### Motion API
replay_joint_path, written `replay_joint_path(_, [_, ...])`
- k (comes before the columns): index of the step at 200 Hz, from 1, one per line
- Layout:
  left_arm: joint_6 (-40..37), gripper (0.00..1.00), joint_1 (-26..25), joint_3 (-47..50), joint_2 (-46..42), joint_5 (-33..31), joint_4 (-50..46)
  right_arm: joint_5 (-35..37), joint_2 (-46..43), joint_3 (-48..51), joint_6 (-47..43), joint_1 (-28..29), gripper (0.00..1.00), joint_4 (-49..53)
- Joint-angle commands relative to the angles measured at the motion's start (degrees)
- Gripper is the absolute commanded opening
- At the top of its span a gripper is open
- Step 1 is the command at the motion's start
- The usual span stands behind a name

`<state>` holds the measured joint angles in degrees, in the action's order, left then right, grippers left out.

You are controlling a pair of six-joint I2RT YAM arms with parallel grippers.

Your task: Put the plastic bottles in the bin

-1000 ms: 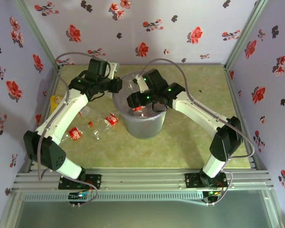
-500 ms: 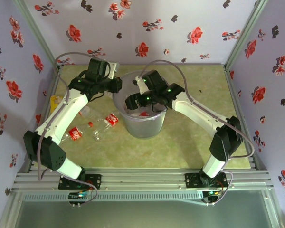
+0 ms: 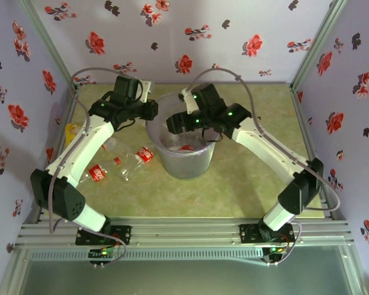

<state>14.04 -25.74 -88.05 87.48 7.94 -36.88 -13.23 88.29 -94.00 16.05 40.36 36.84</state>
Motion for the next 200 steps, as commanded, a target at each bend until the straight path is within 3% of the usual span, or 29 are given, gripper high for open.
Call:
replay_joint_path(1, [-0.5,0.0,0.27,1.06,-0.72,-1.44,1.64,1.15,-5.05,-1.92,-0.8,-3.77,0.79,0.98])
replay_joint_path(63, [-0.37,0.0,0.29,0.95,-0.13,-1.44,1.55,0.71,-15.4,5.76,-4.5,-18.43,0.81,0.16])
replay_joint_path(106, [-0.42,0.0,0.34,0.95,-0.45,-1.44,1.54,-1.97,-13.4,17.36,-8.75,-27.32,0.83,-4.15])
replay_joint_path(169, [-0.29,0.0,0.34,0.95,-0.73,-1.27,1.54,3.38,0.68,20.3,-13.44,-27.56,0.85,-6.26])
replay_joint_path(200, [-0.37,0.0,0.32,1.04,-0.84,-1.26,1.57,5.98,7.85,19.21,-16.53,-24.13,0.91,-7.43])
